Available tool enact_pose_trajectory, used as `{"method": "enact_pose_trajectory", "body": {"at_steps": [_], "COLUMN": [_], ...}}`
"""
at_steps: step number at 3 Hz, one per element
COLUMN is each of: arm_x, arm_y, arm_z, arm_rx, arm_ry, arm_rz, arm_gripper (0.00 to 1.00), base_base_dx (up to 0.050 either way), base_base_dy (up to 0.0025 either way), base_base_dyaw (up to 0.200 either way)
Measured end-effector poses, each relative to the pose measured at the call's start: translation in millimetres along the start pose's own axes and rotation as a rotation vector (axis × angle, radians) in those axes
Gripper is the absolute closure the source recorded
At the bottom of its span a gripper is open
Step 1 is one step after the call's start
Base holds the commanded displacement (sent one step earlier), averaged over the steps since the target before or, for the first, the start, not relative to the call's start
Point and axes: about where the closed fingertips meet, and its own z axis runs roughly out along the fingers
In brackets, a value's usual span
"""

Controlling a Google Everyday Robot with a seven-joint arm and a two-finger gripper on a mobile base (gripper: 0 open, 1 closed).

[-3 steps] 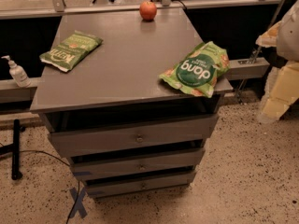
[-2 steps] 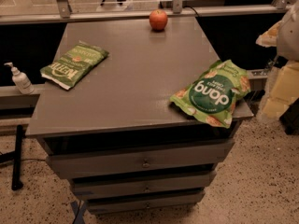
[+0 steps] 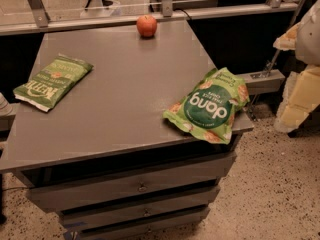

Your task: Move green rice chip bag near apple

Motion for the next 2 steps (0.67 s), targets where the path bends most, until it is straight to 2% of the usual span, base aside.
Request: {"method": "enact_pose_trajectory", "body": {"at_steps": [1, 2], "arm_x": [4.6, -3.7], "arm_y": [-19.3, -48.8], "arm_z": [-5.9, 12.0], "arm_rx": [0.033, 0.042], "arm_ry": [-0.064, -0.172], "arm_rz": [-0.003, 0.009], "arm_gripper": [0.0, 0.0], "base_base_dx": [0.0, 0.0], "base_base_dy": [0.0, 0.0], "base_base_dyaw": [0.0, 0.0]}}
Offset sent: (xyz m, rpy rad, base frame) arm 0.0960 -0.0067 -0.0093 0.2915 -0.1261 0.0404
